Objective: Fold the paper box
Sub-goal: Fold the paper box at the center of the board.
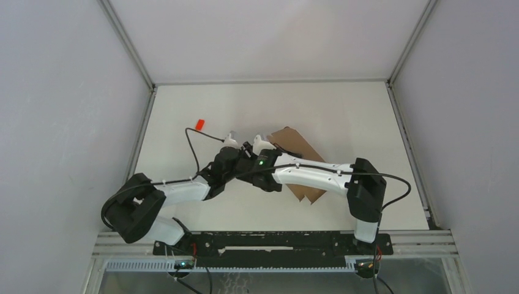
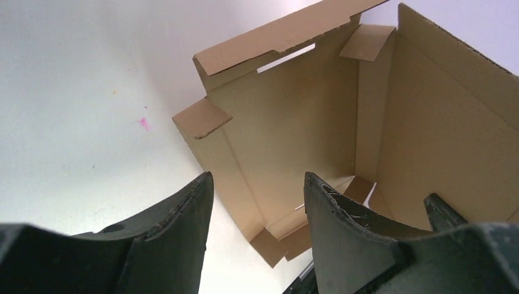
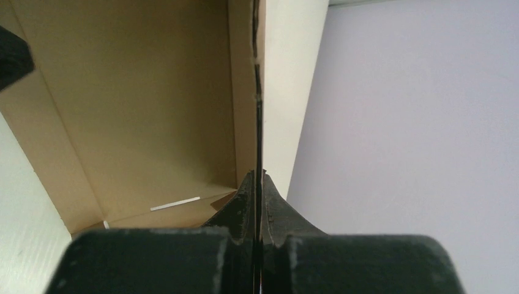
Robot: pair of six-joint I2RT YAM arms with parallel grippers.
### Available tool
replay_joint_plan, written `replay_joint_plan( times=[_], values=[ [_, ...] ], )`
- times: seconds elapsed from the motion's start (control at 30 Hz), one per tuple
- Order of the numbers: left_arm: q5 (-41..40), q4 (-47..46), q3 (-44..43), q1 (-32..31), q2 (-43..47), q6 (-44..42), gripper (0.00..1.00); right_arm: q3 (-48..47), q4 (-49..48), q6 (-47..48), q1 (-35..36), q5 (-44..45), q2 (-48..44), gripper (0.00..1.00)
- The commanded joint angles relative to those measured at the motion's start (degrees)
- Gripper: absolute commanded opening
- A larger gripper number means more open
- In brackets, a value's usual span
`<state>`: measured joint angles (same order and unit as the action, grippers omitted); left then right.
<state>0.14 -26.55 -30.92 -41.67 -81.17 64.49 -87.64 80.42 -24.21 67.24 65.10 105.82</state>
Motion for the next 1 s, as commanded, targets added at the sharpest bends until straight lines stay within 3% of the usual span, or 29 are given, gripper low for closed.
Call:
replay_joint_plan(
  times=[0.0, 0.17, 0.7, 0.97],
  values=[
    [-2.32, -11.21, 4.85, -0.40, 0.55, 3.18, 0.61, 0.14, -5.06, 0.72, -2.57, -4.14, -7.91, 0.00],
    [-1.84, -12.74, 5.87, 0.00, 0.67, 3.02, 0.63, 0.92, -8.07, 3.98, -5.07, -7.54, -11.19, 0.00],
    [10.32, -12.13, -12.05, 0.34, -21.82, 4.74, 0.62, -3.99, -1.52, 3.78, -4.27, -7.55, -9.39, 0.00],
    [11.88, -10.81, -15.71, 0.34, -27.18, 5.11, 0.60, -9.24, 0.63, 3.68, -2.37, -12.31, -6.42, 0.00]
  ],
)
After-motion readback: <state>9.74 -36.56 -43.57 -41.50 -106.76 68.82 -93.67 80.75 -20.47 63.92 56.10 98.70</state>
